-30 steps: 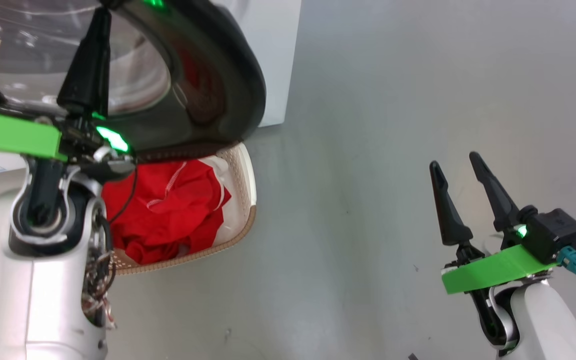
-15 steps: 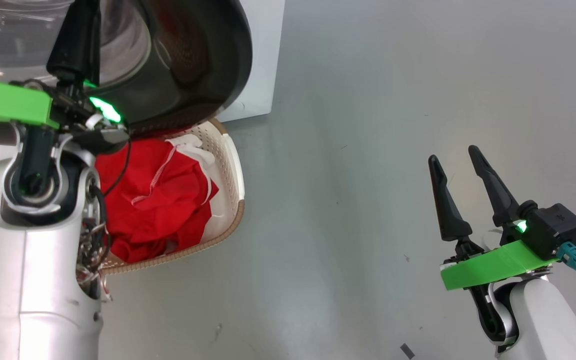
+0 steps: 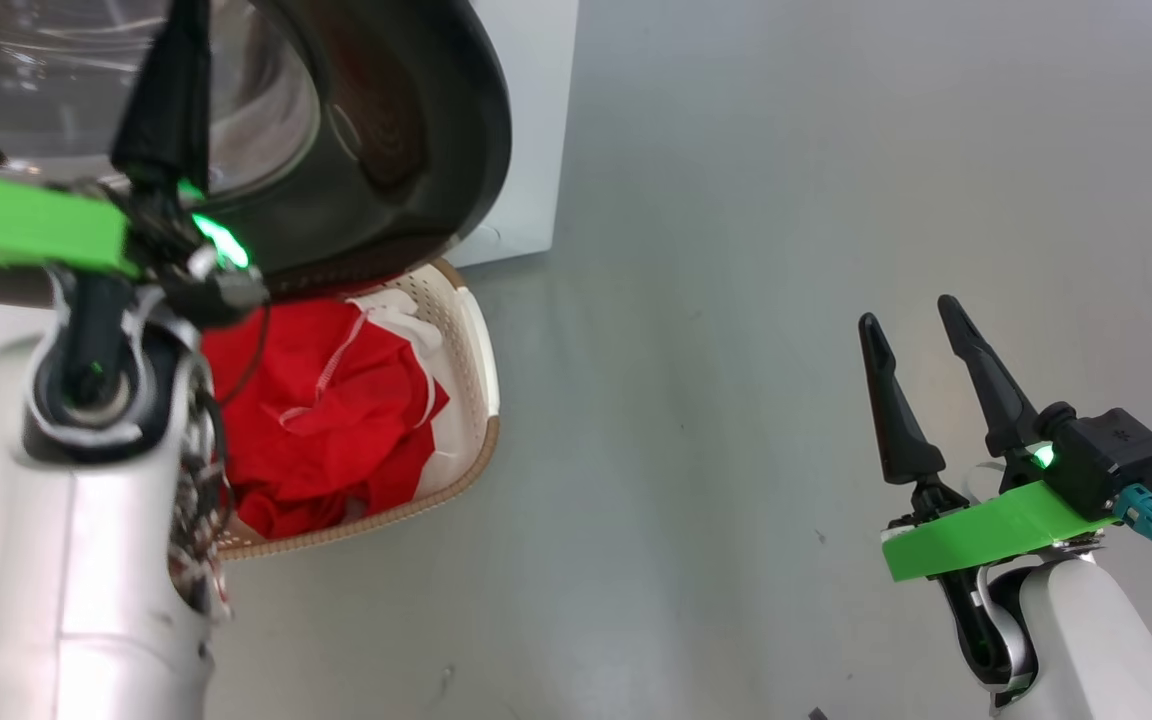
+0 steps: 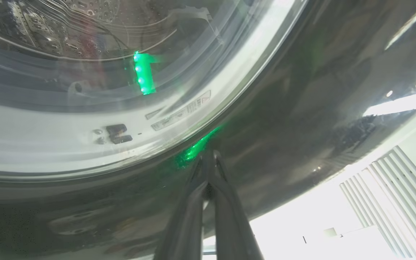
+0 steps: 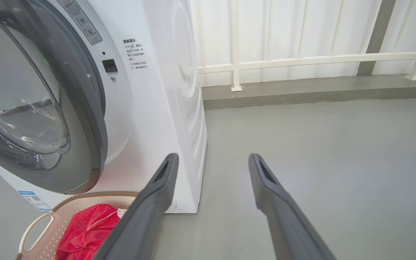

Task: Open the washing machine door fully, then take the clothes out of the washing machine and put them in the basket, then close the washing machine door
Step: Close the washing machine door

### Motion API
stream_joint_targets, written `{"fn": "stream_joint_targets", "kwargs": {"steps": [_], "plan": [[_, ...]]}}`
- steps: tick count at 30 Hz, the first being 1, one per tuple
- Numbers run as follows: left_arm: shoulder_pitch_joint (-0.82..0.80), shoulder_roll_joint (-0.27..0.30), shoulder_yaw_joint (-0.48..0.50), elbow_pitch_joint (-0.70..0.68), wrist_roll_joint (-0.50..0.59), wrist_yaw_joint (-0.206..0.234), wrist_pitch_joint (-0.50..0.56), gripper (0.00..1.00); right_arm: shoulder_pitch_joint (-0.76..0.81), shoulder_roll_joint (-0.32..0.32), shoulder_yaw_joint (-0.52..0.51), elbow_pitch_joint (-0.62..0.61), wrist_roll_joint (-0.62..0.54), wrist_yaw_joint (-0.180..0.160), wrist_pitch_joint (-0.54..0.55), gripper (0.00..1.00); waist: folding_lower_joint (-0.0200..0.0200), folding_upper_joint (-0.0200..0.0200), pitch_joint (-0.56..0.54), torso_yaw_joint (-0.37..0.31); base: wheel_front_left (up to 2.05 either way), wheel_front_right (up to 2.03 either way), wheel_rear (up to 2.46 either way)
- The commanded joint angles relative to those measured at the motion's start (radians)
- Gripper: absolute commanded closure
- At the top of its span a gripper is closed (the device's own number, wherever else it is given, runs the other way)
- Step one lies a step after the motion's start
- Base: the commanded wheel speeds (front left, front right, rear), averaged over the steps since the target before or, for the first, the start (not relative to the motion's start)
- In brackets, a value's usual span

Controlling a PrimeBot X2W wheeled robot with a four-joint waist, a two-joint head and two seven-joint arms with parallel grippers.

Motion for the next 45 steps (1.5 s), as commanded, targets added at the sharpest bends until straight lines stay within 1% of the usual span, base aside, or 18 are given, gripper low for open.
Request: {"fn": "stream_joint_targets", "kwargs": {"steps": [1,2,4,7,9,11,12,16,20,21,23,26,28,30,39,45], "plan": [[0.044,0.025,0.008,-0.035,0.020,-0.019,-0.001,0.35,0.000,0.000,0.022,-0.018,0.011,0.005,-0.006,0.00,0.0000,0.0000,-0.021,0.016,0.00,0.00,0.00],[0.062,0.028,-0.003,-0.046,0.031,-0.028,0.003,0.00,0.003,0.000,0.022,-0.017,0.012,0.005,-0.006,0.00,0.0000,0.0000,-0.028,0.021,0.00,0.00,0.00],[0.104,0.032,-0.021,-0.081,0.057,-0.047,0.003,0.00,0.008,0.000,0.020,-0.015,0.016,0.005,-0.006,0.00,0.0000,0.0000,-0.044,0.032,0.00,0.00,0.00],[0.172,0.042,-0.044,-0.126,0.109,-0.060,-0.018,0.00,0.015,0.000,0.023,-0.010,0.025,0.005,-0.006,0.00,0.0000,0.0000,-0.070,0.052,0.00,0.00,0.00],[0.216,0.060,-0.062,-0.156,0.173,-0.066,-0.047,0.00,0.022,0.000,0.030,-0.007,0.019,0.005,-0.006,0.00,0.0000,0.0000,-0.088,0.065,0.00,0.00,0.00],[0.261,0.075,-0.074,-0.185,0.248,-0.069,-0.098,0.00,0.029,0.000,0.029,-0.005,0.013,0.005,-0.006,0.00,0.0000,0.0000,-0.106,0.078,0.00,0.00,0.00],[0.261,0.075,-0.074,-0.185,0.248,-0.069,-0.098,0.00,0.029,0.000,0.029,-0.005,0.013,0.005,-0.006,0.00,0.0000,0.0000,-0.106,0.078,0.00,0.00,0.00],[0.340,0.124,-0.124,-0.237,0.438,-0.074,-0.199,0.00,0.044,0.000,0.015,-0.004,-0.001,0.005,-0.006,0.00,0.0000,0.0000,-0.140,0.109,0.00,0.00,0.00],[0.394,0.146,-0.154,-0.267,0.574,-0.077,-0.301,0.00,0.057,0.000,-0.001,-0.008,-0.009,0.005,-0.006,0.00,0.0000,0.0000,-0.171,0.138,0.00,0.00,0.00],[0.408,0.150,-0.156,-0.274,0.609,-0.071,-0.328,0.00,0.059,0.000,-0.003,-0.011,-0.010,0.005,-0.006,0.00,0.0000,0.0000,-0.178,0.143,0.00,0.00,0.00],[0.436,0.169,-0.163,-0.286,0.694,-0.043,-0.365,0.00,0.066,0.000,-0.002,-0.014,-0.015,0.005,-0.006,0.00,0.0000,0.0000,-0.189,0.149,0.00,0.00,0.00],[0.480,0.182,-0.175,-0.315,0.805,-0.006,-0.396,0.00,0.074,0.000,-0.003,-0.020,-0.024,0.005,-0.006,0.00,0.0000,0.0000,-0.200,0.155,0.00,0.00,0.00],[0.512,0.184,-0.173,-0.338,0.871,0.020,-0.408,0.00,0.078,0.000,-0.007,-0.025,-0.028,0.005,-0.006,0.00,0.0000,0.0000,-0.207,0.157,0.00,0.00,0.00],[0.546,0.172,-0.160,-0.360,0.914,0.044,-0.416,0.00,0.083,0.000,-0.009,-0.029,-0.029,0.005,-0.006,0.00,0.0000,0.0000,-0.216,0.157,0.00,0.00,0.00],[0.670,0.140,-0.125,-0.436,1.138,0.107,-0.421,0.00,0.105,0.000,-0.020,-0.054,-0.039,0.005,-0.006,0.00,0.0000,0.0000,-0.246,0.154,0.00,0.00,0.00],[0.738,0.124,-0.095,-0.446,1.227,0.129,-0.421,0.00,0.125,0.000,-0.029,-0.062,-0.036,0.005,-0.006,0.00,0.0000,0.0000,-0.260,0.147,0.00,0.00,0.00]]}}
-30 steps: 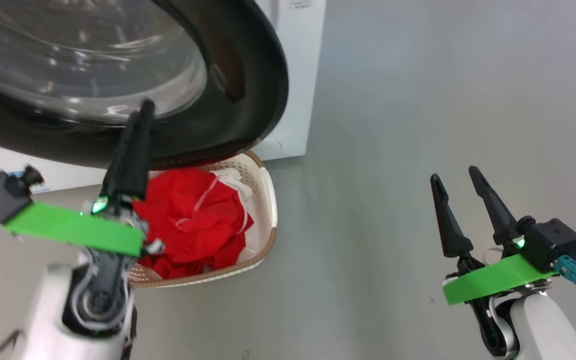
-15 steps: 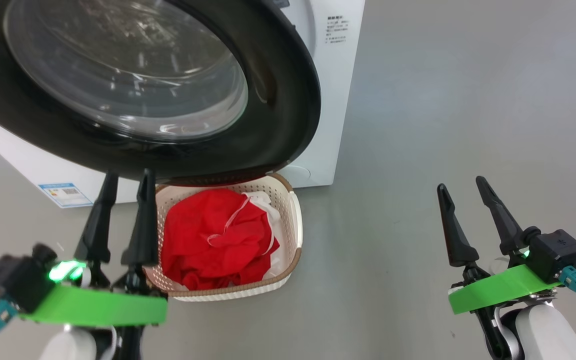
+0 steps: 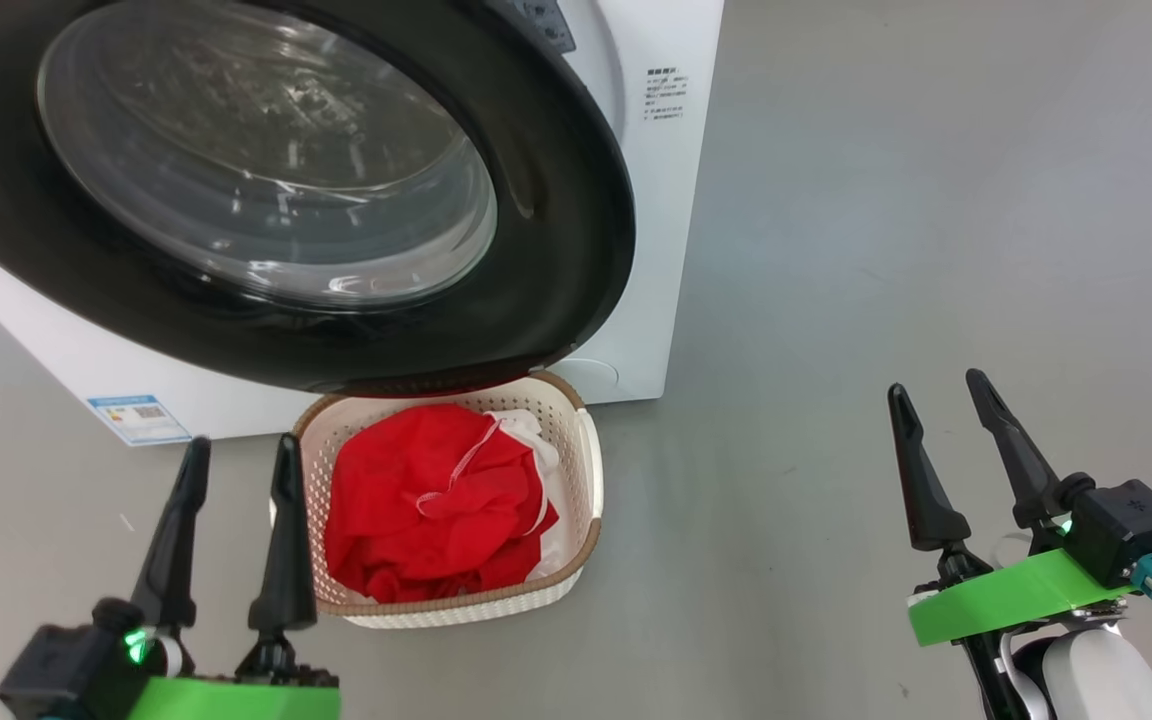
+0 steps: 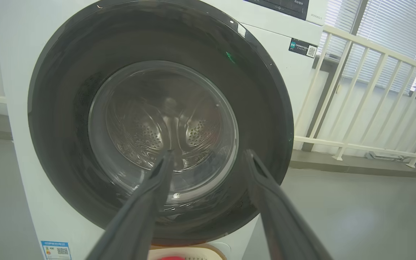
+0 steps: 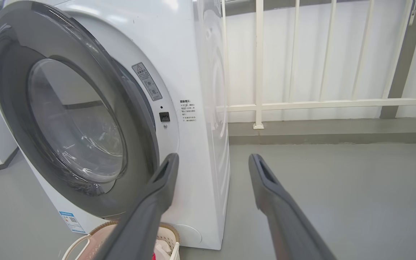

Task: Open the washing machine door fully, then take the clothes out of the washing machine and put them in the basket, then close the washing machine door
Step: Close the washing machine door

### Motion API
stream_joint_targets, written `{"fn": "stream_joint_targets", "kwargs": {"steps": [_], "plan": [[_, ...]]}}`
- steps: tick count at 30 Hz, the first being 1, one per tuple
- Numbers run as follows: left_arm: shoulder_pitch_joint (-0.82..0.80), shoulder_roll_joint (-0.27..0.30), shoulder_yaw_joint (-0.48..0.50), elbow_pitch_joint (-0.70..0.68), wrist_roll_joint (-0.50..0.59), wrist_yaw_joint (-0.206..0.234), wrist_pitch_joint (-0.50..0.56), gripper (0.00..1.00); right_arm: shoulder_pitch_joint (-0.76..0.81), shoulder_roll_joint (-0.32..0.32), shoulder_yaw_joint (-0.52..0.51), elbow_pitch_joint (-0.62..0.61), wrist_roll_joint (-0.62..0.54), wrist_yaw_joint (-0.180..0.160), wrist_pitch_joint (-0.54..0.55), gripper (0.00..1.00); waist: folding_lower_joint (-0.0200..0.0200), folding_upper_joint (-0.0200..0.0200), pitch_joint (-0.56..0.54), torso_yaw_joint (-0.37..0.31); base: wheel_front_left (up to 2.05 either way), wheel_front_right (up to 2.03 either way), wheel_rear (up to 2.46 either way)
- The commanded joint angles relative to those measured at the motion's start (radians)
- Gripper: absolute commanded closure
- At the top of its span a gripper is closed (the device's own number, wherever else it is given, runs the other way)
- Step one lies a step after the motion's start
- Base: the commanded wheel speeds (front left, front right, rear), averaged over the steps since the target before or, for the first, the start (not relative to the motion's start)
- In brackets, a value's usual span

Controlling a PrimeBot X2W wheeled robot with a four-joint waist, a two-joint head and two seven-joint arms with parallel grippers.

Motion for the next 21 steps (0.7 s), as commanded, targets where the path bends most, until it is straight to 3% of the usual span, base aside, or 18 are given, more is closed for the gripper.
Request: {"fn": "stream_joint_targets", "kwargs": {"steps": [1,21], "plan": [[0.005,0.008,0.047,-0.020,0.028,0.008,-0.007,0.00,0.000,-0.001,0.016,-0.031,-0.008,0.005,-0.006,0.00,0.0000,0.0000,-0.005,-0.005,0.00,0.00,0.00],[0.054,-0.024,0.068,0.013,0.122,-0.010,-0.008,0.00,0.026,-0.001,0.021,-0.035,0.000,0.005,-0.006,0.00,0.0000,0.0000,-0.023,-0.011,0.00,0.00,0.00]]}}
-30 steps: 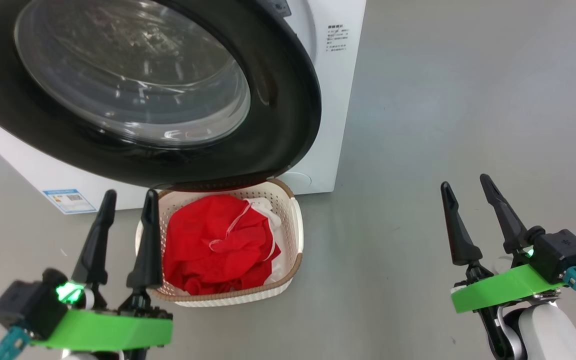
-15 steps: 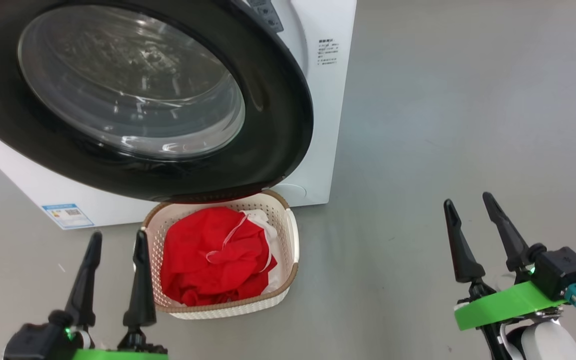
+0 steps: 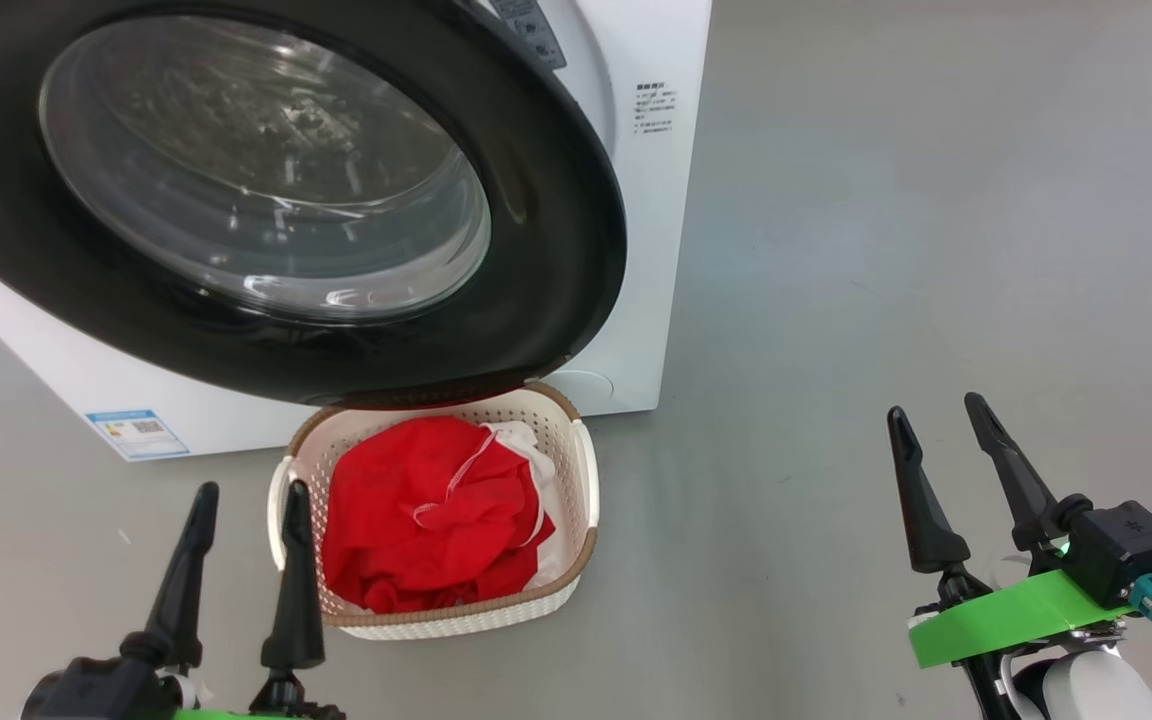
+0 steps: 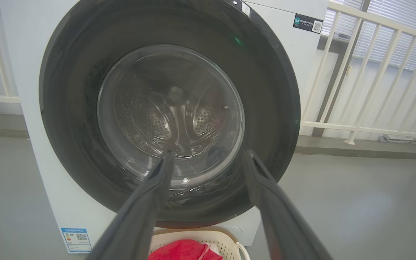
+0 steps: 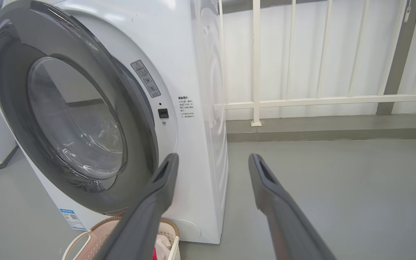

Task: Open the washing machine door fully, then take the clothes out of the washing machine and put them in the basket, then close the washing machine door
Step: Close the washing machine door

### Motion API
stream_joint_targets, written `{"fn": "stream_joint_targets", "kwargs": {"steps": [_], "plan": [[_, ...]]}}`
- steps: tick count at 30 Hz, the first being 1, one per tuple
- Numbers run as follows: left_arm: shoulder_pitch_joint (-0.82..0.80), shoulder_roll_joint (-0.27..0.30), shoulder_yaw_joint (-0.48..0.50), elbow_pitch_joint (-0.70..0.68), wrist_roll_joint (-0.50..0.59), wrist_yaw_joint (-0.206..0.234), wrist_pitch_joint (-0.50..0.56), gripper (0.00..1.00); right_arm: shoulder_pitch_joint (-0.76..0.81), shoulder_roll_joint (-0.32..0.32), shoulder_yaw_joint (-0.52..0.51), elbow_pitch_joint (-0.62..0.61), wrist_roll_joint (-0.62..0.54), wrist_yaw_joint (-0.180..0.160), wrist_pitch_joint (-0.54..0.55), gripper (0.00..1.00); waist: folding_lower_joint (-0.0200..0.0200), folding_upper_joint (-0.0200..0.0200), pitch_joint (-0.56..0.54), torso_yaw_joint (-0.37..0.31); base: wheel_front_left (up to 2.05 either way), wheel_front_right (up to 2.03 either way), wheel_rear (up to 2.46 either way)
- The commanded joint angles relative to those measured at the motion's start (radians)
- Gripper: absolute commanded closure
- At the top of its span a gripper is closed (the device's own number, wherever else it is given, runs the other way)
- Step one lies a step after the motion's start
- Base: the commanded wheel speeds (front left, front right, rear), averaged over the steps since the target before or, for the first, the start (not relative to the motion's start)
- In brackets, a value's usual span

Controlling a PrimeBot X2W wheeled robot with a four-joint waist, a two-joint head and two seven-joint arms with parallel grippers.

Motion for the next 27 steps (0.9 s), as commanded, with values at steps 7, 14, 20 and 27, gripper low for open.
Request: {"fn": "stream_joint_targets", "kwargs": {"steps": [7,14,20,27], "plan": [[-0.036,-0.003,0.016,-0.027,0.027,-0.019,-0.008,0.00,-0.023,-0.001,0.029,-0.016,-0.012,0.005,-0.006,0.64,0.0000,0.0000,0.021,0.028,0.00,0.00,0.00],[-0.049,-0.011,-0.010,-0.045,0.043,-0.029,-0.008,0.00,-0.083,-0.001,0.067,0.014,-0.019,0.005,-0.006,1.00,0.0000,0.0000,0.042,0.065,0.00,0.00,0.00],[-0.067,-0.023,-0.031,-0.067,0.052,-0.035,-0.008,0.00,-0.199,-0.001,0.105,0.087,-0.021,0.005,-0.006,1.00,0.0000,0.0000,0.081,0.113,0.00,0.00,0.00],[-0.090,-0.037,-0.046,-0.082,0.053,-0.039,-0.008,0.00,-0.319,-0.001,0.152,0.157,-0.044,0.005,-0.006,1.00,0.0000,0.0000,0.130,0.164,0.00,0.00,0.00]]}}
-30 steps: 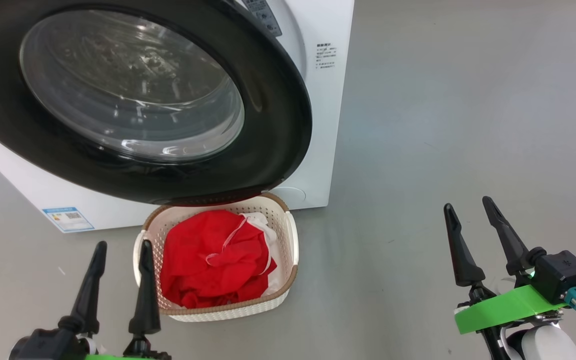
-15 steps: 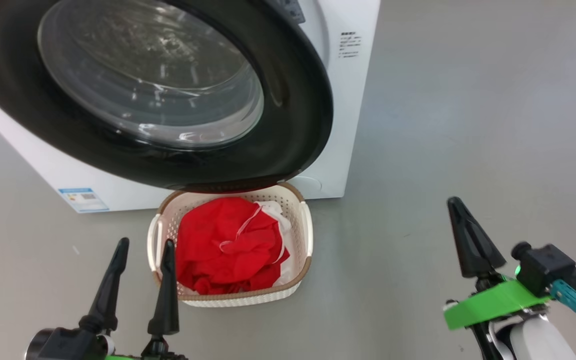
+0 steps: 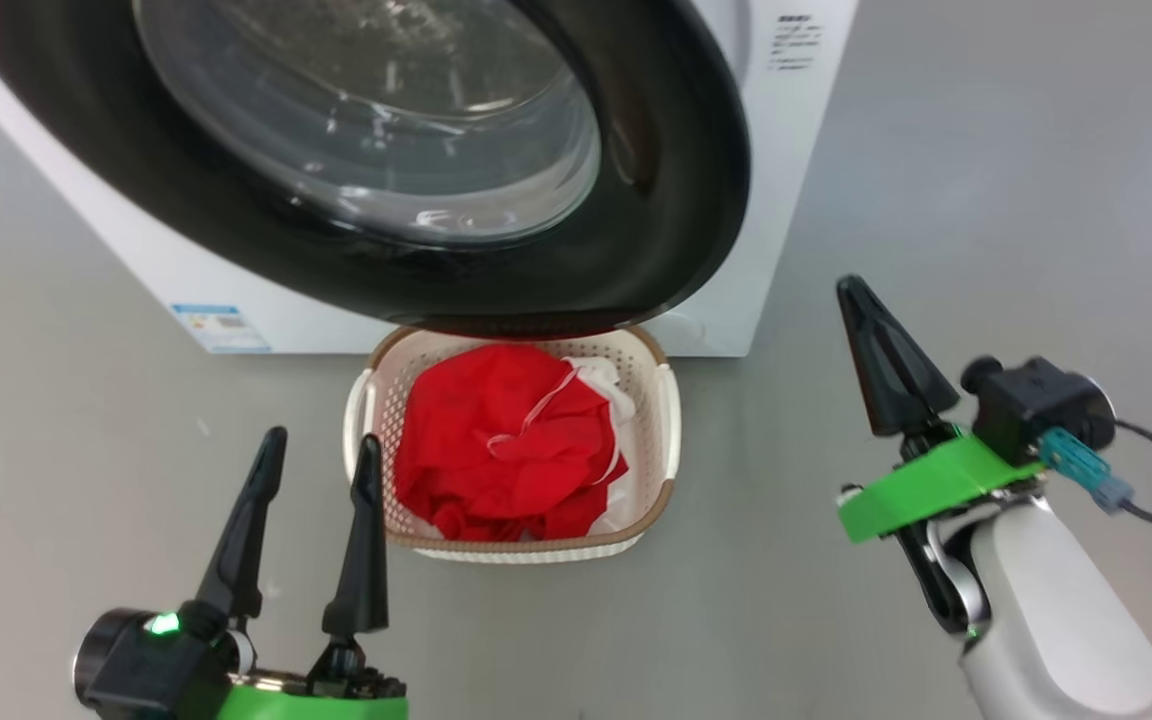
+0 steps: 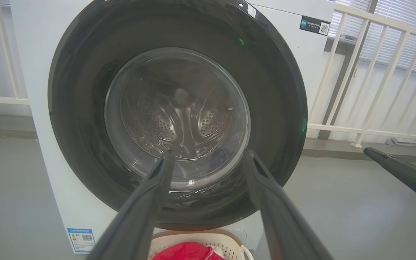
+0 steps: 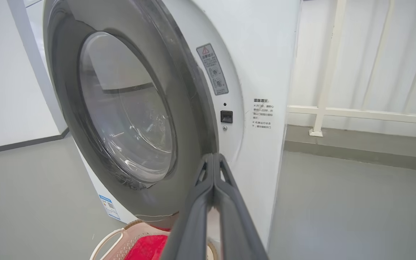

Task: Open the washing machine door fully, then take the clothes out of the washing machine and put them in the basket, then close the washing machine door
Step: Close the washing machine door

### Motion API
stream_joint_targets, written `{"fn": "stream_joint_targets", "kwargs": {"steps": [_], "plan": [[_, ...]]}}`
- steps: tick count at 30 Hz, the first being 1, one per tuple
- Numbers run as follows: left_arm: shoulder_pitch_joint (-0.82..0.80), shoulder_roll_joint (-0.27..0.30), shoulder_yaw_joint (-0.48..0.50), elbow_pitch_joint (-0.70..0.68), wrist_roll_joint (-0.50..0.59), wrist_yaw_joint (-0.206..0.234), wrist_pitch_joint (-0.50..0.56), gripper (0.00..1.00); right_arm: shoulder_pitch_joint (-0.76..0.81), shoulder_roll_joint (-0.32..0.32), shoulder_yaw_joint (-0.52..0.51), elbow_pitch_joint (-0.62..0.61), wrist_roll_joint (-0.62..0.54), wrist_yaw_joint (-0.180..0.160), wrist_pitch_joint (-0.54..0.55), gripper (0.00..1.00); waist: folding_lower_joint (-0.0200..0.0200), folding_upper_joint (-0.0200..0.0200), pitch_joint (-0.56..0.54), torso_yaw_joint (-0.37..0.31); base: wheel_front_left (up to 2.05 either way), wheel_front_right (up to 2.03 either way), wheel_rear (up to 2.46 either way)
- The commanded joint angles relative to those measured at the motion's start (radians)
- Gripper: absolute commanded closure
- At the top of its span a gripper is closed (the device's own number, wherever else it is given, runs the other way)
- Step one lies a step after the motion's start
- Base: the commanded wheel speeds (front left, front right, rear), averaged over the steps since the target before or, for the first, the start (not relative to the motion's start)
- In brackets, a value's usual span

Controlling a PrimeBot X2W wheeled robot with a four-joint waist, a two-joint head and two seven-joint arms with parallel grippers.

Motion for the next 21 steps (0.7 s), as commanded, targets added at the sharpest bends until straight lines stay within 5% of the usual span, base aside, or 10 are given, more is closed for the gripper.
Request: {"fn": "stream_joint_targets", "kwargs": {"steps": [1,21], "plan": [[-0.030,0.000,0.026,-0.030,0.009,-0.013,-0.008,0.00,-0.045,0.007,0.032,-0.009,-0.008,0.005,-0.006,1.00,0.0000,0.0000,0.032,0.035,0.00,0.00,0.00],[-0.092,-0.026,-0.008,-0.055,-0.056,-0.037,-0.008,0.00,-0.361,0.007,0.064,0.191,-0.064,0.005,-0.006,1.00,0.0000,0.0000,0.167,0.162,0.00,0.00,0.00]]}}
